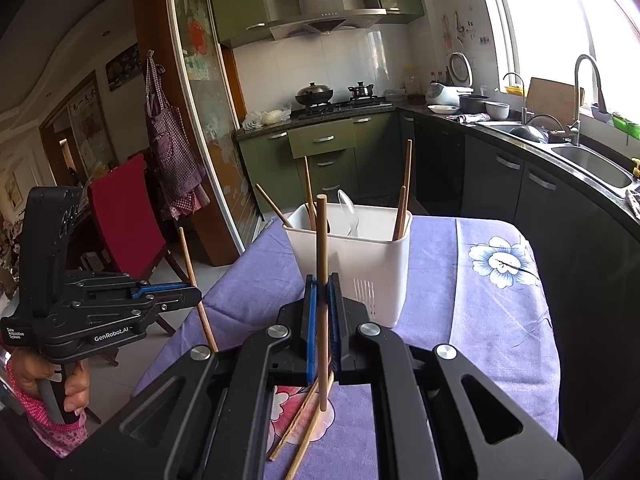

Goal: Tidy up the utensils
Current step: 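Insert the right gripper's chopstick into the holder and open it while the left holds its chopstick above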

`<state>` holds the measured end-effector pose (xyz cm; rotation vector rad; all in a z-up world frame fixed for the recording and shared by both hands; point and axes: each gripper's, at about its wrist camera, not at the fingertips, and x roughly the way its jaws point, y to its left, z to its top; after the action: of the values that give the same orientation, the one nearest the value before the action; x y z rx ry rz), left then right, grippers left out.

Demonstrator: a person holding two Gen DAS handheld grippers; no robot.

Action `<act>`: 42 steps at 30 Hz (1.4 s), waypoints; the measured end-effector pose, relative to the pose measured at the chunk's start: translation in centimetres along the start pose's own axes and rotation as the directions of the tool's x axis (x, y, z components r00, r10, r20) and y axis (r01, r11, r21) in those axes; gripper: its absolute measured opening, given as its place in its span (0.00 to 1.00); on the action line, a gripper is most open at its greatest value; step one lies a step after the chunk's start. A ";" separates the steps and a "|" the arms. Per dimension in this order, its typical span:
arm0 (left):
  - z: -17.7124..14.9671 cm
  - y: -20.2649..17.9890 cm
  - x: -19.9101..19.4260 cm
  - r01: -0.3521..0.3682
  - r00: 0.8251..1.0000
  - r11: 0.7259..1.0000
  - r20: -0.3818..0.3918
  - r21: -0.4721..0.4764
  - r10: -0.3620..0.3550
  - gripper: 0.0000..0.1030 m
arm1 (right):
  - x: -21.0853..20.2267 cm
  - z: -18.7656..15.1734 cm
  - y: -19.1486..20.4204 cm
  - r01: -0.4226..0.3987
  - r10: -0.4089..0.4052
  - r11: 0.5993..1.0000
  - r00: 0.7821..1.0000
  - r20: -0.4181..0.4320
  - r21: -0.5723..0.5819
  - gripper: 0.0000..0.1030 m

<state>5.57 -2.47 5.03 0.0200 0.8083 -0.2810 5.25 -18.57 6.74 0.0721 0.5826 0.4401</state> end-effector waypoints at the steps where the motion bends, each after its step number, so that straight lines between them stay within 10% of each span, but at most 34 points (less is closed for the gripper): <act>1: 0.1 0.0 0.0 0.001 1.000 1.000 0.002 0.001 -0.001 0.06 | -0.1 0.2 0.0 0.002 -0.002 1.000 1.000 0.004 -0.002 0.06; 31: 1.3 0.1 -0.8 0.007 0.999 1.000 0.036 0.005 -0.007 0.06 | -3.0 14.3 -0.1 0.046 -0.045 0.999 0.974 0.221 0.001 0.06; 42: 1.8 0.4 -1.3 0.005 0.999 1.000 0.050 0.009 -0.005 0.06 | 2.0 17.5 -2.3 0.157 -0.160 0.987 0.966 0.204 0.029 0.06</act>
<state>6.11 -2.01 7.22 0.0189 0.7574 -0.2885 17.16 -18.78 19.87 0.0811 0.3833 0.2691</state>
